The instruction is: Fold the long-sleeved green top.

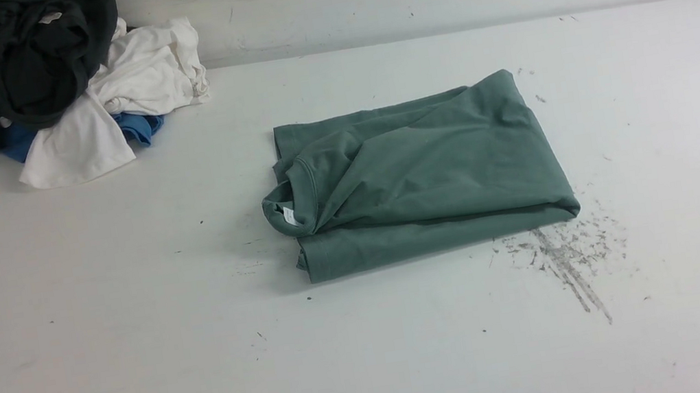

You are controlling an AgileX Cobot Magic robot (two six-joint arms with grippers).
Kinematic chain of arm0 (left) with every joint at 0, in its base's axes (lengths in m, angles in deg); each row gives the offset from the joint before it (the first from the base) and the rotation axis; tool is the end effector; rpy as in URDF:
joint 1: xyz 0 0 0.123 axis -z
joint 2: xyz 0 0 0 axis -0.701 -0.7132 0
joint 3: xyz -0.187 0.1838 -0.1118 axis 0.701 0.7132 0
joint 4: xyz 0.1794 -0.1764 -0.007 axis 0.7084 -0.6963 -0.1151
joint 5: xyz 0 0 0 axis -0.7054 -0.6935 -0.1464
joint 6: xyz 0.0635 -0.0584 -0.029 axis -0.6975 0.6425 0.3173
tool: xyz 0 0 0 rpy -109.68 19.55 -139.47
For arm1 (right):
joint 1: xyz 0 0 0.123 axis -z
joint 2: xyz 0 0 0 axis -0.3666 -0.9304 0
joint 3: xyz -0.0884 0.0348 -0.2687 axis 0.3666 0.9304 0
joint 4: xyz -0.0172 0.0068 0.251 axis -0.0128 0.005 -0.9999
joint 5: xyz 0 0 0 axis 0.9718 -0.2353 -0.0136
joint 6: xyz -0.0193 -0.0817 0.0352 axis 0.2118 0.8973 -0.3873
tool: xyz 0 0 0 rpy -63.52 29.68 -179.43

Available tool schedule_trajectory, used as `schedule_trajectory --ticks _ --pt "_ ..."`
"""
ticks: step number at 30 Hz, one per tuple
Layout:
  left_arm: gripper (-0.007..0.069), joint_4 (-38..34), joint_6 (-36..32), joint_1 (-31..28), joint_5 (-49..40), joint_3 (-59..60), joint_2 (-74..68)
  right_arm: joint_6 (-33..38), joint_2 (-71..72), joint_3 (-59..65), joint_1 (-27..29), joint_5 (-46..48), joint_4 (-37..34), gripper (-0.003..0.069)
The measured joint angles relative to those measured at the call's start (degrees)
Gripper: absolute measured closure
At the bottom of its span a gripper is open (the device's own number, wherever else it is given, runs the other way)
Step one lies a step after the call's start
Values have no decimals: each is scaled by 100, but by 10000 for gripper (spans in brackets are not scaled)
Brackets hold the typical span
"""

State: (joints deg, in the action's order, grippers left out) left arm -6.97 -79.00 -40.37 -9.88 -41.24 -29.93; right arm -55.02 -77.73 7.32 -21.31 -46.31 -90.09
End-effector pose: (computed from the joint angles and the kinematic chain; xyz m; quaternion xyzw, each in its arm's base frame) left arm 0.0519 -0.0029 0.1724 0.0414 0.8038 -0.0062 0.5934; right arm 0.0529 0.0043 0.1730 0.0273 0.8004 0.0491 0.5968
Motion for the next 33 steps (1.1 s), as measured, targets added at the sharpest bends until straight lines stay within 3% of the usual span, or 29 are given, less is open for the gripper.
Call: schedule_trajectory --ticks 7,33 --pt "631 -875 -892 0 17 0 0 0 0 0 0 0 0 673" --pt "631 -906 -892 0 21 0 0 0 0 0 0 0 0 673"
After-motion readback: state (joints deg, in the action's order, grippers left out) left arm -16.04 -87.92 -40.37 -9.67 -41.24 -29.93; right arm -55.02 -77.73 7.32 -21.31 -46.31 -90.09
